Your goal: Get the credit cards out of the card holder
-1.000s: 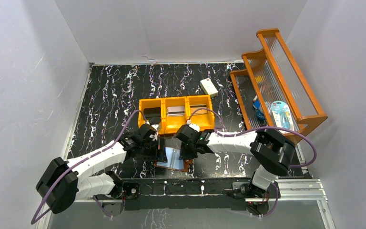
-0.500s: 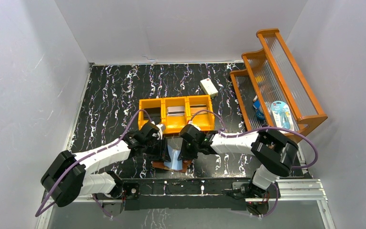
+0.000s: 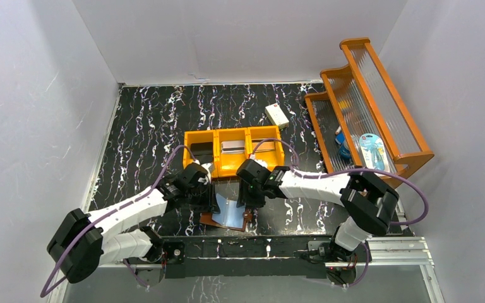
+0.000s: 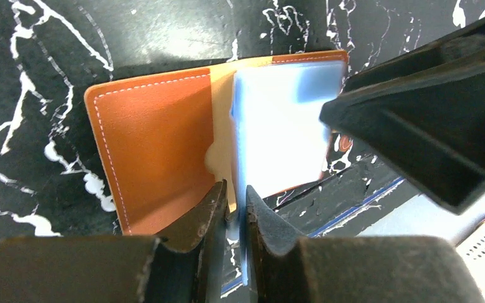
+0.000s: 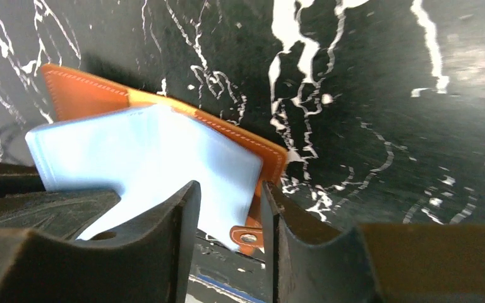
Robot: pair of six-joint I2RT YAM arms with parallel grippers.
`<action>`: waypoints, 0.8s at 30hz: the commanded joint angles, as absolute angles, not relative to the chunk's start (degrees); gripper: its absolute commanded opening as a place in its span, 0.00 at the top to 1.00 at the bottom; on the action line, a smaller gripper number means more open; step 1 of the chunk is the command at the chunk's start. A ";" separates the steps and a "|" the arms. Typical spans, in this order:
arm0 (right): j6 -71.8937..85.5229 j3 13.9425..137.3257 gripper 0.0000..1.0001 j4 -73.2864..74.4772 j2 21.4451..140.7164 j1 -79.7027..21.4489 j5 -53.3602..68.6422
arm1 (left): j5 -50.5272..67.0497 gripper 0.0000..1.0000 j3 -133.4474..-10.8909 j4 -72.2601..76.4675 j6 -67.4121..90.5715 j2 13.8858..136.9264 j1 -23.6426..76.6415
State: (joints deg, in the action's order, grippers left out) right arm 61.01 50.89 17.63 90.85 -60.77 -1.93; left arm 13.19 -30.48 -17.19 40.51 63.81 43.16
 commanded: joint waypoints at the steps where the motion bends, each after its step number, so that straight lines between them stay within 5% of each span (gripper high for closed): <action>1: 58.23 57.77 0.49 30.89 88.48 -60.80 -12.53 | 9.76 0.85 -31.17 -22.24 42.05 60.17 43.43; 3: 58.04 59.36 0.48 33.68 87.70 -60.78 -15.03 | 8.86 0.74 -32.03 -23.75 41.93 59.53 43.49; 5: 57.38 60.47 0.49 35.32 87.25 -60.82 -15.68 | 6.94 0.52 -33.64 -26.64 41.07 59.07 43.42; 10: 56.35 57.49 0.50 27.28 84.42 -60.95 -8.76 | -0.88 0.35 -38.85 -34.30 39.69 57.08 43.47; 18: 60.96 47.53 0.52 0.44 86.29 -61.58 9.69 | -9.01 0.29 -38.29 -38.69 43.97 55.45 43.42; 24: 60.73 48.86 0.53 6.97 92.78 -61.79 7.79 | -2.92 0.29 -33.77 -33.23 46.57 57.48 43.42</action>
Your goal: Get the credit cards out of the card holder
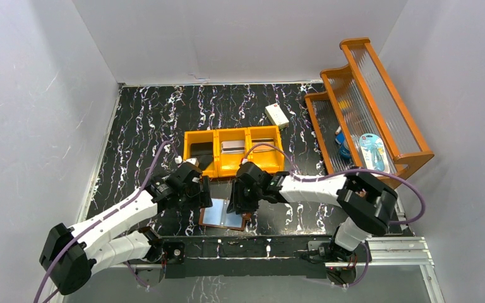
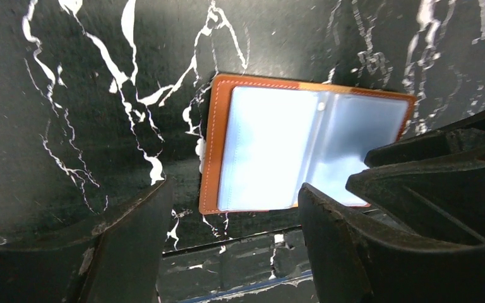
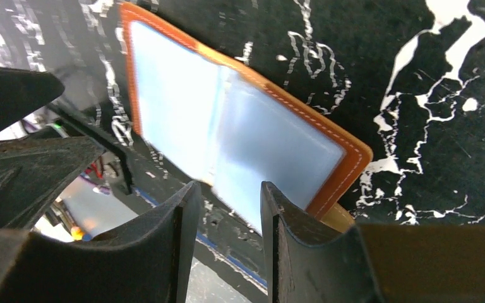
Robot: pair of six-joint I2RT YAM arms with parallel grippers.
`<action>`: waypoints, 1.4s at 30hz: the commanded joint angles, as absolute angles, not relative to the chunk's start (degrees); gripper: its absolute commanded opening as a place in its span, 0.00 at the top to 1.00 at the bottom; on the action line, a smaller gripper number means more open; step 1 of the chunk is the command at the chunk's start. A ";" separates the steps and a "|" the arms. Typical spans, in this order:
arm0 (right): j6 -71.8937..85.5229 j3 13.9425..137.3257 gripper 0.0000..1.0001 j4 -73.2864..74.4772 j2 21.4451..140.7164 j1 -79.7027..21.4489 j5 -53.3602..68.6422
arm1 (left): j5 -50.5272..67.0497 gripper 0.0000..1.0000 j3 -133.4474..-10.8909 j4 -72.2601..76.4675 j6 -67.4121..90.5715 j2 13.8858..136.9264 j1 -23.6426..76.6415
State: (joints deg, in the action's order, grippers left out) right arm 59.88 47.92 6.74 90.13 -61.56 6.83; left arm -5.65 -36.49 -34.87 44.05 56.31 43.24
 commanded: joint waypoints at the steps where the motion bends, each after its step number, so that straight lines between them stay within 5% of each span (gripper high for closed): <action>1: 60.73 48.98 0.53 8.84 93.46 -61.79 6.58 | -1.24 0.29 -32.94 -31.72 47.03 58.04 43.42; 15: 54.89 53.31 0.52 17.60 91.45 -60.73 -0.12 | 8.72 0.36 -28.90 -22.66 49.20 56.94 43.42; 20: 50.92 55.58 0.48 18.29 83.84 -60.73 -2.15 | -0.41 0.25 -35.00 -31.49 48.38 53.69 43.42; 26: 45.30 57.64 0.24 23.28 72.25 -60.64 -14.91 | -14.03 0.02 -46.31 -42.04 44.32 48.99 43.42; 32: 40.66 59.71 0.02 27.47 61.78 -60.50 -34.97 | -31.82 0.02 -58.96 -51.63 45.44 49.37 43.41; 42: 33.66 63.64 0.02 34.06 56.20 -52.52 -49.19 | -46.16 0.02 -71.45 -61.64 46.00 50.25 43.41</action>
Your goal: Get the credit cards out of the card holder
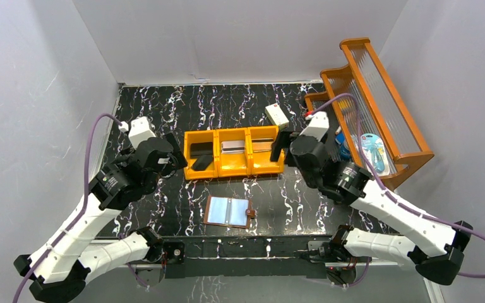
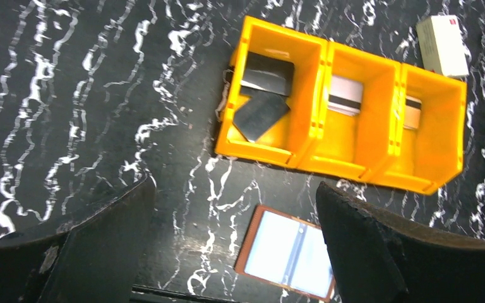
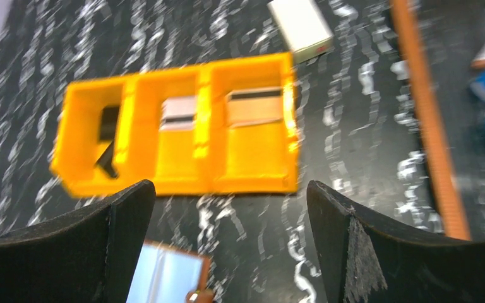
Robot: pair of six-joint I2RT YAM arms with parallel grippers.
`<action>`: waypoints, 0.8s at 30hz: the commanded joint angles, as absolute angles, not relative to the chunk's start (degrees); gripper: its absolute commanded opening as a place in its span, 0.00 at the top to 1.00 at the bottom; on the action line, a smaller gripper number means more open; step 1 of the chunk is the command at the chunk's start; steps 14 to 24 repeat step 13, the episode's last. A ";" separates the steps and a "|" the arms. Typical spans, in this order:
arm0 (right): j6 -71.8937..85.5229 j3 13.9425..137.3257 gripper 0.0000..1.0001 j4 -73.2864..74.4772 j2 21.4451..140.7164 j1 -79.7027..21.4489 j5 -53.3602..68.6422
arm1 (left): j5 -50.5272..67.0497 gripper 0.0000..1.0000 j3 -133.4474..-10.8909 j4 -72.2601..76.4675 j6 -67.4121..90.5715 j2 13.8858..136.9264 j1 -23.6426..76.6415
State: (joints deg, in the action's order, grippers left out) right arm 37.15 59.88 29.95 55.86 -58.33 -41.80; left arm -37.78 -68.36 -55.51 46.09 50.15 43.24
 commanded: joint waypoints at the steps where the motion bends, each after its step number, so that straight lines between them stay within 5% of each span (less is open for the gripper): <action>1: 32.58 63.91 0.02 33.79 56.27 -49.27 -46.06 | -46.70 0.02 -71.88 -61.89 45.97 50.27 43.42; 10: 27.75 64.51 0.02 30.74 57.39 -41.24 -29.47 | -46.48 0.02 -73.07 -61.06 43.77 50.76 43.42; 24: 27.36 63.68 0.02 29.12 56.79 -41.26 -28.08 | -45.99 0.02 -72.99 -59.87 42.62 50.70 43.42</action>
